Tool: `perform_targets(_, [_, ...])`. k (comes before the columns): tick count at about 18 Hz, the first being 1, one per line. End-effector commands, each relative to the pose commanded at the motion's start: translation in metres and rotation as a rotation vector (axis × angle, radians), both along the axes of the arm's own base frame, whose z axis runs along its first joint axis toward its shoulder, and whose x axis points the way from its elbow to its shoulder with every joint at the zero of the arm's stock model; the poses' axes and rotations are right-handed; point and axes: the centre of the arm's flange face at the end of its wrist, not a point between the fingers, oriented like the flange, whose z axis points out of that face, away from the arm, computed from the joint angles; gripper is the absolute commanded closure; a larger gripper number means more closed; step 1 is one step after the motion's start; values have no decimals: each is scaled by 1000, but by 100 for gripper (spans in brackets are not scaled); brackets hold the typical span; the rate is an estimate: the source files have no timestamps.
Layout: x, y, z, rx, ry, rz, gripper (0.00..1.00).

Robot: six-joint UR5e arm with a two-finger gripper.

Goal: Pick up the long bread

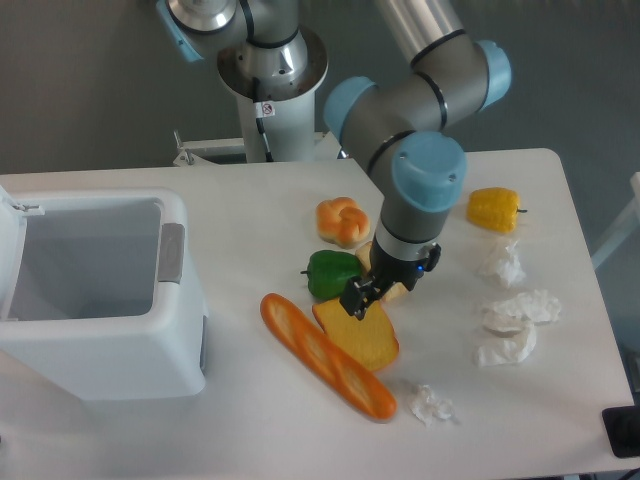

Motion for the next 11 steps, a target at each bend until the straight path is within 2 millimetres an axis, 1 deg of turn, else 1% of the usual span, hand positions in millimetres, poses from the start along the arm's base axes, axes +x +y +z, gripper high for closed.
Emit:
perform_targets(5, [-8, 10, -30, -15, -32, -1, 0])
perform_targets(7, [-13, 20, -42, 11, -36, -5, 0])
perform_targets(11, [-11, 32, -50, 14, -44, -19, 0])
